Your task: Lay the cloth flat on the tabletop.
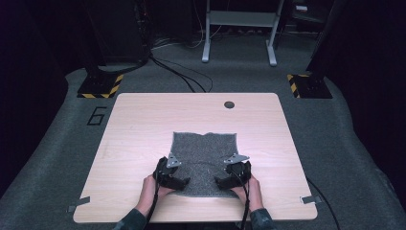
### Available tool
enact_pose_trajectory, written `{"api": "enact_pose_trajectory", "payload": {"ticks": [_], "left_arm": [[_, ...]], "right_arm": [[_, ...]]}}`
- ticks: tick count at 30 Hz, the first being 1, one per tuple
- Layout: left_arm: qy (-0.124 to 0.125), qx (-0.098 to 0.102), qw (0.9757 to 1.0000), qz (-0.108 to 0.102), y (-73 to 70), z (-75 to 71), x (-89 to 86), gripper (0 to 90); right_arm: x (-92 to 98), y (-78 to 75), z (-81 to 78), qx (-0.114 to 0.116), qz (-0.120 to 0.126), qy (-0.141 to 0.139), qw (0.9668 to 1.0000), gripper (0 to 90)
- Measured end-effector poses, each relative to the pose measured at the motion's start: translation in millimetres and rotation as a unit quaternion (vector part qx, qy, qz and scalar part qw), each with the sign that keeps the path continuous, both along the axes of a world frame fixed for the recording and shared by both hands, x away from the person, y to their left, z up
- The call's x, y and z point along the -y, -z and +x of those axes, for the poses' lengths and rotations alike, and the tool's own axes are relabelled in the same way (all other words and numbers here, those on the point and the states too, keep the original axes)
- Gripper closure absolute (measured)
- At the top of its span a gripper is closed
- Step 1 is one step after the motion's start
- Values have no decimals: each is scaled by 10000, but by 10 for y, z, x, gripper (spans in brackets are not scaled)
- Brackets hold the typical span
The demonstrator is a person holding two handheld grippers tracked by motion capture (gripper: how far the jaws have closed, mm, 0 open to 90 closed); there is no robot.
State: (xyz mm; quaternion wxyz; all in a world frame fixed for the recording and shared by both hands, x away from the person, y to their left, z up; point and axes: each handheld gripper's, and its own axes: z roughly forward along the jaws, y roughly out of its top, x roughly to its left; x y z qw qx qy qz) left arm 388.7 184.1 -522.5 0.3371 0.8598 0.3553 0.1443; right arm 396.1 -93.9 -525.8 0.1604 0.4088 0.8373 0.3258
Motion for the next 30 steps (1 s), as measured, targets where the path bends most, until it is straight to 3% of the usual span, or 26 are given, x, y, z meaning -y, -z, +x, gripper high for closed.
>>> {"api": "enact_pose_trajectory", "payload": {"ticks": [8, 14, 17, 19, 21, 23, 24, 30], "left_arm": [[-5, -38, 10000, 13, 19, -59, -2, 64], [64, -112, 9998, 116, 21, -50, 33, 1], [91, -130, 9999, 43, 20, -42, 17, 1], [143, -255, 9995, -77, -6, -28, -5, 1], [123, -191, 9996, -176, -52, -25, -43, 1], [15, -118, 9993, -366, -120, -17, -111, 2], [-81, -29, 9989, -453, -194, 12, -182, 2], [-367, 61, 9974, -618, -303, 118, -329, 3]], "right_arm": [[-3, 14, -42, 6, 52, -5, 10000, 0], [23, 11, -63, 32, 5, -211, 9998, 0], [21, 11, -59, 32, 7, -228, 9997, 0], [21, 5, -57, -8, 5, -245, 9997, 0], [25, -13, -57, -46, -14, -283, 9996, 0], [33, -58, -87, 23, 83, -237, 9997, 0], [46, -136, -133, 27, 276, -237, 9993, 0], [-33, -251, -243, 139, 451, -333, 9983, 0]]}}
